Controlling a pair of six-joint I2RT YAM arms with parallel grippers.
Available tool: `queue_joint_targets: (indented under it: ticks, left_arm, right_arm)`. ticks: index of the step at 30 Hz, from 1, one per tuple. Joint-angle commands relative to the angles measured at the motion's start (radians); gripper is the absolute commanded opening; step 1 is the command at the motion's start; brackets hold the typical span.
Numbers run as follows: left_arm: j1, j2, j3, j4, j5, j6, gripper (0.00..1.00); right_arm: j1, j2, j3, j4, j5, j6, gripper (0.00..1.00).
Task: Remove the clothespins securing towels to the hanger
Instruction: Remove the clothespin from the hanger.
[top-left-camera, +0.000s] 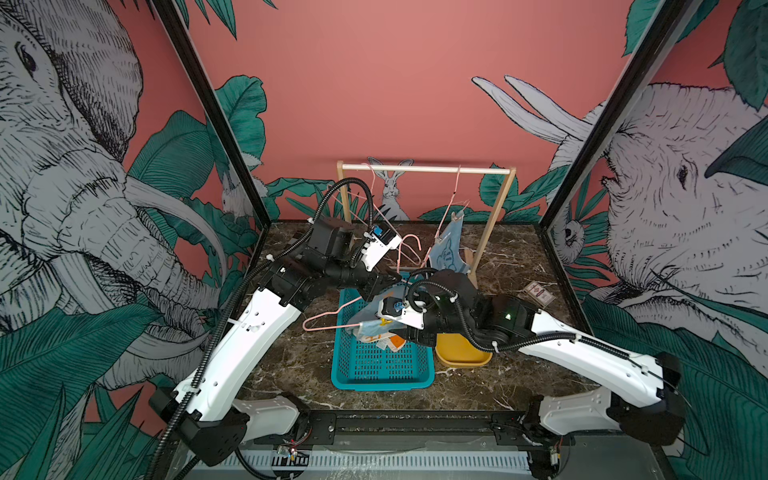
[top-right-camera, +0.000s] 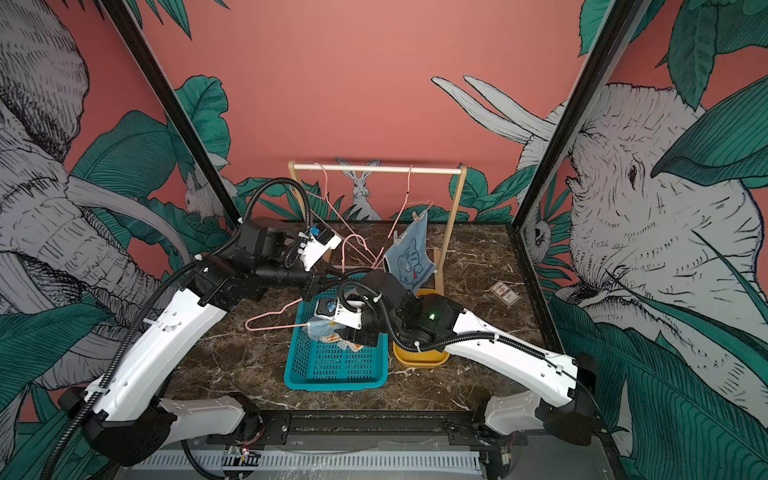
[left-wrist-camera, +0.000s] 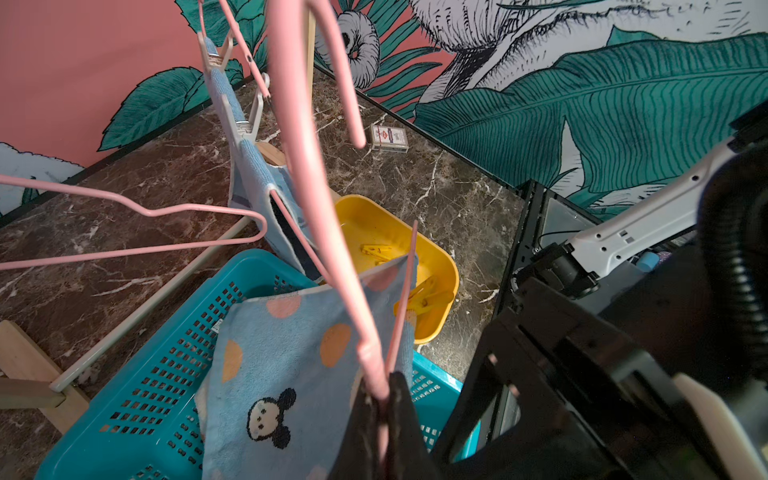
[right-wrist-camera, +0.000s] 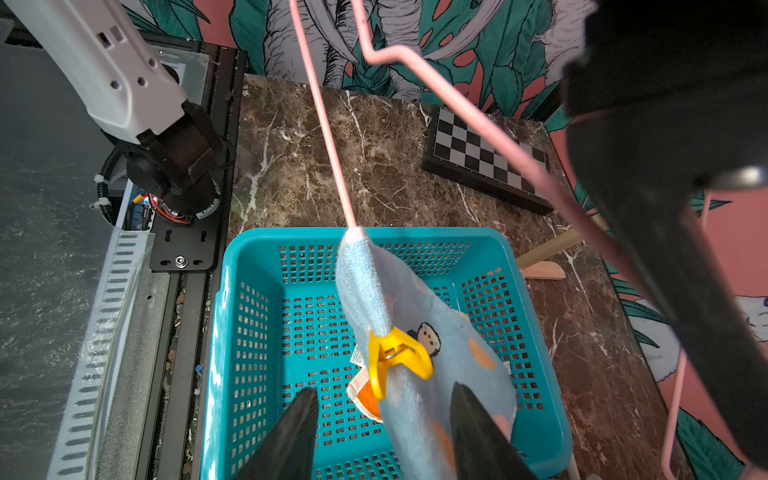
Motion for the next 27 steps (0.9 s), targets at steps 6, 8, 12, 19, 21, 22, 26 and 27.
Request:
queue_joint_targets:
  ticks: [6, 8, 12, 19, 21, 22, 26, 27]
  left_arm:
    - [0.006, -0.004, 0.024, -0.012, 0.048, 0.016, 0.0]
    - [0.006, -0.005, 0.026, -0.016, 0.046, 0.018, 0.0]
    - [0.005, -0.004, 0.033, -0.018, 0.047, 0.021, 0.0]
    - [0.005, -0.004, 0.032, -0.02, 0.051, 0.021, 0.0]
    - [0.006, -0.004, 0.032, -0.019, 0.05, 0.019, 0.0]
    - [0.006, -0.004, 0.034, -0.02, 0.05, 0.021, 0.0]
    - [0.006, -0.005, 0.035, -0.021, 0.047, 0.021, 0.0]
    - [0.006, -0.005, 0.036, -0.021, 0.047, 0.022, 0.0]
  right_arm:
    - [0.005, 0.045, 0.051, -0.025, -0.004, -0.041, 0.52]
    - [0.005, 0.052, 0.059, -0.032, -0.015, -0.045, 0.52]
    - [0.005, 0.062, 0.063, -0.035, -0.013, -0.054, 0.51]
    - [0.005, 0.067, 0.071, -0.036, -0.018, -0.057, 0.42]
    - [0.005, 0.067, 0.071, -0.035, -0.022, -0.055, 0.4]
    - [0.005, 0.067, 0.071, -0.033, -0.022, -0.056, 0.39]
    - [0.005, 0.073, 0.071, -0.032, -0.03, -0.054, 0.34]
    - [0.005, 0.074, 0.071, -0.032, -0.031, -0.054, 0.33]
